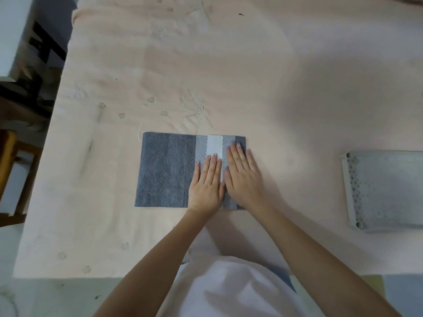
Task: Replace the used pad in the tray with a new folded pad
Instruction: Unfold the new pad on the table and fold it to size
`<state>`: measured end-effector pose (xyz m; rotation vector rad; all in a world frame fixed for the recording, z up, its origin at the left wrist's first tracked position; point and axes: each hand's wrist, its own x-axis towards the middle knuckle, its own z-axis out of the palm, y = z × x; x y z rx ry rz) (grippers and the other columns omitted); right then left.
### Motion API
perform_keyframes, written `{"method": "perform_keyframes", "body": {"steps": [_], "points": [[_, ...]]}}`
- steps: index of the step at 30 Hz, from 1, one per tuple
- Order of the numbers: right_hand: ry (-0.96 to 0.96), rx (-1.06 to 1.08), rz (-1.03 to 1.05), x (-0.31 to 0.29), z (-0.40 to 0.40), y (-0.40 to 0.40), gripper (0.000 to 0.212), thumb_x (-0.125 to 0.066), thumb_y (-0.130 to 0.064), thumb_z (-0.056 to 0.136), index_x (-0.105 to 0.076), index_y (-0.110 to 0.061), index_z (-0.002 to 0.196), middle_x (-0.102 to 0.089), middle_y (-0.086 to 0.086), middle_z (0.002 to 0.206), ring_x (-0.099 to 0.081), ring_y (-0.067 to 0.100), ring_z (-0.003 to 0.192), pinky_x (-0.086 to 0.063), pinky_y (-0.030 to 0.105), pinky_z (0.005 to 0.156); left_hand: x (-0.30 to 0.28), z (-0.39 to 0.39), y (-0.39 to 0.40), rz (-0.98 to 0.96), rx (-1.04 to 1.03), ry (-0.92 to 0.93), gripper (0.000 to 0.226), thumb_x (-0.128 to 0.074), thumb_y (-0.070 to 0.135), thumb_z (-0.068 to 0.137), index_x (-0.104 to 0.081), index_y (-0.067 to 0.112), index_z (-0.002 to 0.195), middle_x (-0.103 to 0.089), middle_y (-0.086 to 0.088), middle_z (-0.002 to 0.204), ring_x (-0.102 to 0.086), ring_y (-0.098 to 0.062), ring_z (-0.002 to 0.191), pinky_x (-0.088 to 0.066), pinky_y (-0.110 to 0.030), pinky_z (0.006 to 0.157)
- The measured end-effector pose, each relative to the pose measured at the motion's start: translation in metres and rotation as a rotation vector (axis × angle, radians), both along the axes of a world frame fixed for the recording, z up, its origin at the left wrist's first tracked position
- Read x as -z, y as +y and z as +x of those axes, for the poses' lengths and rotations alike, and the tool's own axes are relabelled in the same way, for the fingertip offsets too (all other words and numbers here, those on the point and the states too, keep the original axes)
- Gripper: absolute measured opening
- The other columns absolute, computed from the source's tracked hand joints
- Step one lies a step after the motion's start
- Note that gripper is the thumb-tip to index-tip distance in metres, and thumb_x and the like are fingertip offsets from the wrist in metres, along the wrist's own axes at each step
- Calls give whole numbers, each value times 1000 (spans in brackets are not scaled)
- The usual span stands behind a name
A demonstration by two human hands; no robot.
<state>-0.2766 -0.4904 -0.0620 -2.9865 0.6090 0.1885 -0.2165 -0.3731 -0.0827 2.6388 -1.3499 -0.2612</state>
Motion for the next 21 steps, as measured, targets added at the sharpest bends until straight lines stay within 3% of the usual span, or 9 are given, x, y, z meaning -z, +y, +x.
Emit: {"method": "perform_keyframes", "body": {"steps": [5,12,15,17,19,21], "points": [[66,-41,3,4,42,-20,60,-6,-37,99,-3,-4,149,0,11,159,3,22,147,0,38,120,5,-1,-1,17,-19,-8,58,-24,35,97,-27,2,146,-25,-11,154,-20,-26,143,-22,-49,115],[110,-106,65,9,42,-33,60,-15,-36,102,1,-3,150,7,11,158,9,21,146,5,37,120,4,-1,-2,-5,-21,36,56,-25,34,98,-29,4,145,-28,-8,153,-22,-23,143,-21,-47,116],[140,-120,120,6,43,-38,60,-15,-36,102,4,-5,149,10,9,159,13,18,146,8,35,120,-9,6,-2,-222,-106,278,49,-35,31,99,-36,11,144,-34,-4,151,-22,-16,143,-14,-37,119],[125,-120,165,0,43,-42,60,-19,-36,102,2,-7,150,9,7,159,12,16,146,10,31,119,-21,23,6,-411,-178,428,43,-45,25,96,-48,11,136,-47,-5,142,-37,-17,136,-25,-32,112],[60,-111,178,-8,43,-42,60,-25,-35,102,-3,-8,150,5,6,159,8,16,146,10,30,118,-32,52,21,-482,-261,297,37,-57,16,89,-57,7,124,-57,-9,127,-53,-26,116,-38,-35,96],[18,-160,177,-15,44,-35,61,-30,-36,101,-6,-10,150,2,5,159,8,15,146,11,29,117,-40,92,35,-414,-375,140,36,-61,10,84,-60,5,119,-60,-15,117,-56,-34,103,-41,-38,86]]}}
